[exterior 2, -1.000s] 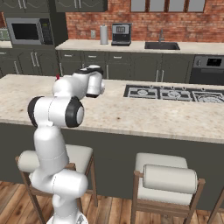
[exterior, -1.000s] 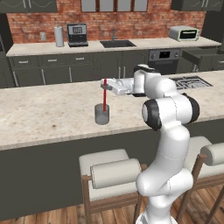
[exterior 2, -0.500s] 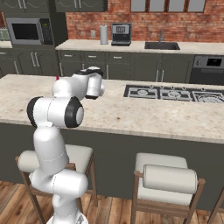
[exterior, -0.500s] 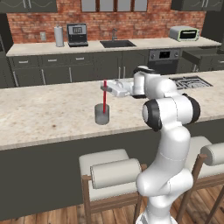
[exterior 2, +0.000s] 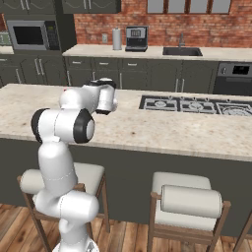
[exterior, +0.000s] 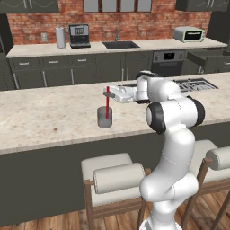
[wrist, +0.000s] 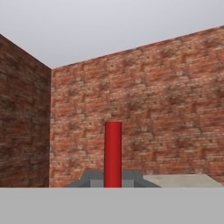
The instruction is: Take a straw from the drawer in front and place it inside the glass cup on the dining counter.
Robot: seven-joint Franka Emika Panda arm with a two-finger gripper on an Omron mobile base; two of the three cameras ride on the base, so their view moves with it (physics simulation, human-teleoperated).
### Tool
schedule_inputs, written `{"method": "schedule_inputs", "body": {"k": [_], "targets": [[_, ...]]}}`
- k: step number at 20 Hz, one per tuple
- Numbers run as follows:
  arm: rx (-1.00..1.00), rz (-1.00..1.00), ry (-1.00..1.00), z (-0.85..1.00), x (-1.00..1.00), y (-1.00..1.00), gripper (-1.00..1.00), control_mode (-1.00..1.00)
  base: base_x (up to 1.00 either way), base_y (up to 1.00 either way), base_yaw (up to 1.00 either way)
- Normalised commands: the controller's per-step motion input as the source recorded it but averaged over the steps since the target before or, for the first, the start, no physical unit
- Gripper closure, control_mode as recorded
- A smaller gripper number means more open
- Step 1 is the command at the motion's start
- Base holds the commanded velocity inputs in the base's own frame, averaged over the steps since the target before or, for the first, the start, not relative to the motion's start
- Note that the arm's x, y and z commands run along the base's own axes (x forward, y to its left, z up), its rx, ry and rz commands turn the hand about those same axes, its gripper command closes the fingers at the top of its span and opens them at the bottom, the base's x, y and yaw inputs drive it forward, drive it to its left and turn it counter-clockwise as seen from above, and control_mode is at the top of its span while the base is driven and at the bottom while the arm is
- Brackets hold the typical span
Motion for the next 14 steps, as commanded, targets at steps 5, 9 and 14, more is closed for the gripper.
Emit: {"method": "schedule_inputs", "body": {"k": [5, 9, 14], "targets": [[0.00, 0.00, 0.00, -0.18, 0.00, 0.00, 1.00, -1.00, 0.00, 0.00, 0.00], [0.00, 0.00, 0.00, -0.12, 0.00, 0.00, -1.00, -1.00, 0.00, 0.00, 0.00], [0.00, 0.00, -0.01, -0.01, 0.00, 0.00, -1.00, -1.00, 0.00, 0.00, 0.00]]}}
